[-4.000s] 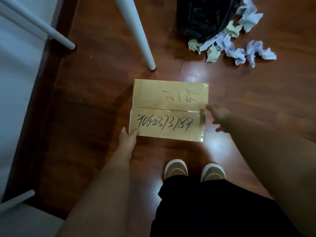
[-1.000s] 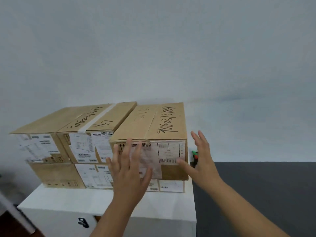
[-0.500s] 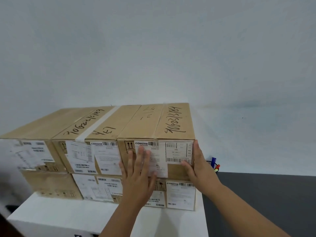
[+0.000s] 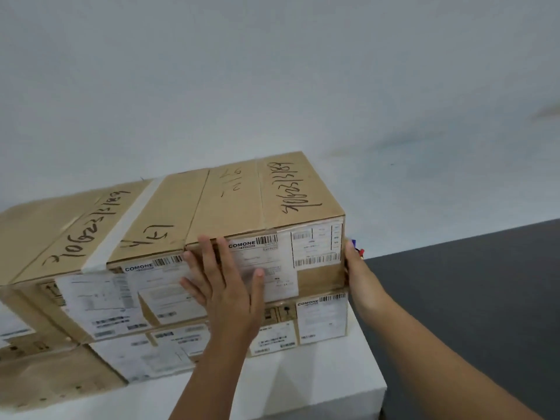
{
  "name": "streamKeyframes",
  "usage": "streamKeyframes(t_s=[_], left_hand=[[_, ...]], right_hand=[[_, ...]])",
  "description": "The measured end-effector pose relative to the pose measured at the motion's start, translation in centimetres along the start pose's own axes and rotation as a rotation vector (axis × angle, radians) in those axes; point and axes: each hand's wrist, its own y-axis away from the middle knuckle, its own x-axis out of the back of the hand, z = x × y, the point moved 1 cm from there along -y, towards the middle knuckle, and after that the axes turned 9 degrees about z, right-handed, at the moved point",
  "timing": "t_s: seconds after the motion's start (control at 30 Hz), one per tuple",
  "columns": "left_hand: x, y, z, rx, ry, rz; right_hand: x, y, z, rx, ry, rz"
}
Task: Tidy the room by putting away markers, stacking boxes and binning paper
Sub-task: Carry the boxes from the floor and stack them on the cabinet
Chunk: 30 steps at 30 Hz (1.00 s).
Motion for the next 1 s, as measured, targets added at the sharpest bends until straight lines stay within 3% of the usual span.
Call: streamKeyframes(t_s=[0.13, 0.27, 0.53, 0.67, 0.8, 1.0], left_hand=[[-0.4, 1.5, 4.4, -0.114, 0.193, -0.054], [-1.2, 6.2, 12.5, -0.325, 0.402, -0.246], [-1.5, 18.5, 33.0, -0.766, 0.597, -0.585], [0.0, 26.2, 44.5, -0.774, 0.722, -0.727], [2.1, 35.4, 54.4, -0.794, 0.763, -0.965], [1.3, 44.9, 63.7, -0.844, 0.714, -1.232]], right_hand=[[2.7, 1.5, -0.4, 0.038, -0.014, 0.286], [9.1, 6.5, 0.6, 0.047, 0.074, 0.444], [31.2, 23.7, -0.8, 0.026, 0.274, 0.947], [43.4, 36.2, -0.7, -0.098, 0.326, 1.219], [52.6, 49.3, 0.6, -0.291, 0.337, 1.437], [62.9, 59.2, 3.8, -0.491, 0.301, 1.591]])
